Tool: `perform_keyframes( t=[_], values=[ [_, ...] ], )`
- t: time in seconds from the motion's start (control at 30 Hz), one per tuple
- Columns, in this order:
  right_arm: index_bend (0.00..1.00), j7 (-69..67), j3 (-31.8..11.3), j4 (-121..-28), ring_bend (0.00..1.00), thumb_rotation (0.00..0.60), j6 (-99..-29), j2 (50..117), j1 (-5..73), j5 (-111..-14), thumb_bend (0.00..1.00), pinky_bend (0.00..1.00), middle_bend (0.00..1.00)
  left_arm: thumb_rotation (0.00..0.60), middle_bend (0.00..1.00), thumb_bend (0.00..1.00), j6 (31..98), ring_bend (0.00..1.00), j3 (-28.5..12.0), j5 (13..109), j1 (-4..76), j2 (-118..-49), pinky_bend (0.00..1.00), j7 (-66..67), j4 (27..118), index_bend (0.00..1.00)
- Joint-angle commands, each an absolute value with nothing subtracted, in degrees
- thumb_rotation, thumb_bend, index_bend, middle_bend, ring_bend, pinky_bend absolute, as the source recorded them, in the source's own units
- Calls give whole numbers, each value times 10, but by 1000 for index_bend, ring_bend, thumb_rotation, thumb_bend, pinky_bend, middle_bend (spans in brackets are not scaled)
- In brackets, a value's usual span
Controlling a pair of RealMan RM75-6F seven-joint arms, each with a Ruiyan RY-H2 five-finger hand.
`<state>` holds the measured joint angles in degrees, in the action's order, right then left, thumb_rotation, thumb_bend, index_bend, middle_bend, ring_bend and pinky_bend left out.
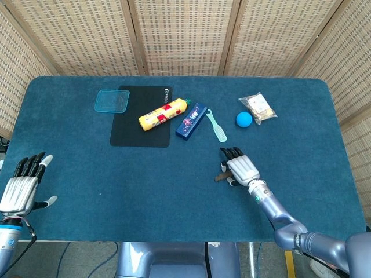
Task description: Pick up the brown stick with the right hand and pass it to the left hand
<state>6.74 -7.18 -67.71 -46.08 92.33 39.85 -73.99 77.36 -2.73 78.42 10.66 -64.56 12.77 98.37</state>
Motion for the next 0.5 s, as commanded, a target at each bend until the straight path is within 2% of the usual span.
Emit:
perform_keyframes(
  t=[0.03,0.27,0.5],
  values=[
    [501,67,-71,-672,0,600,-462,925,398,-738,503,0,0,600,0,0,774,0,-27,784,107,-646,0,128,983,0],
    [510,66,-74,-661,0,600,-461,927,398,-728,503,0,0,600,0,0,772,0,-27,783,107,-646,0,128,984,0],
    [634,55,-76,-659,0,600,-459,927,396,-719,519,0,11,600,0,0,770,0,-26,783,108,-648,0,132,983,0]
  ],
)
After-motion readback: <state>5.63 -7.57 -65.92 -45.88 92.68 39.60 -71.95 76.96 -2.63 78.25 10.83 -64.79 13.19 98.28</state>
